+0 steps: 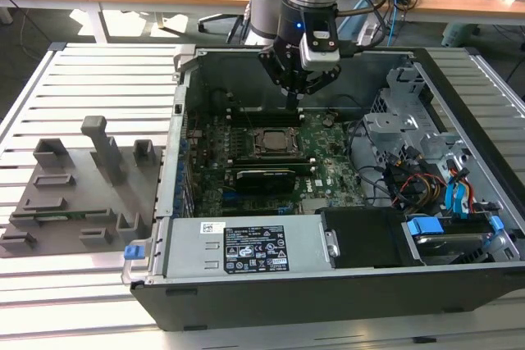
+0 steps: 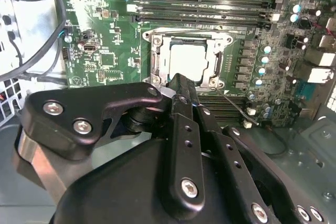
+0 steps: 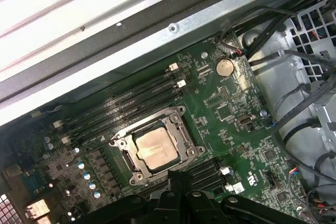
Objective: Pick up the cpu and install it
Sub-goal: 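Install the first cpu locking lever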
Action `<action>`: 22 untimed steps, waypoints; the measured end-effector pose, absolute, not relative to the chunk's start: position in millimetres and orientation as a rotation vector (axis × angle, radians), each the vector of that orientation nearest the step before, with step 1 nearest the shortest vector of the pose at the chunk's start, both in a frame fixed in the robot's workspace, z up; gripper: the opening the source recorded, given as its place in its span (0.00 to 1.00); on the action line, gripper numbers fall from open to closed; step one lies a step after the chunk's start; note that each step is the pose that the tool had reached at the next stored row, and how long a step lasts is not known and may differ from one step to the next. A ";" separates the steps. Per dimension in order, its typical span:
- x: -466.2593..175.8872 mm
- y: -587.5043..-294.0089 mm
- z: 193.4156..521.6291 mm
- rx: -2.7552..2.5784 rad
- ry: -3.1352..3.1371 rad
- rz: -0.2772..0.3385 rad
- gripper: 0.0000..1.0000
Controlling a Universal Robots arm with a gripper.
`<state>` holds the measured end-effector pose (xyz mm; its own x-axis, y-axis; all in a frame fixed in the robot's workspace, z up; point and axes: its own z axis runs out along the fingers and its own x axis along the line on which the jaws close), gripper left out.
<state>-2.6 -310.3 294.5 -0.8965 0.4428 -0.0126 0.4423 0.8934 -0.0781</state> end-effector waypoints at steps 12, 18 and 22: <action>-2.6 -310.3 294.5 -0.580 -3.083 0.124 0.11; -2.6 -310.3 294.5 -0.524 -3.094 0.124 0.11; -2.6 -310.3 294.5 -0.460 -3.106 0.124 0.11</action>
<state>-2.6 -310.3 294.5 -0.9572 0.2893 -0.0126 0.2893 0.9540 -0.0781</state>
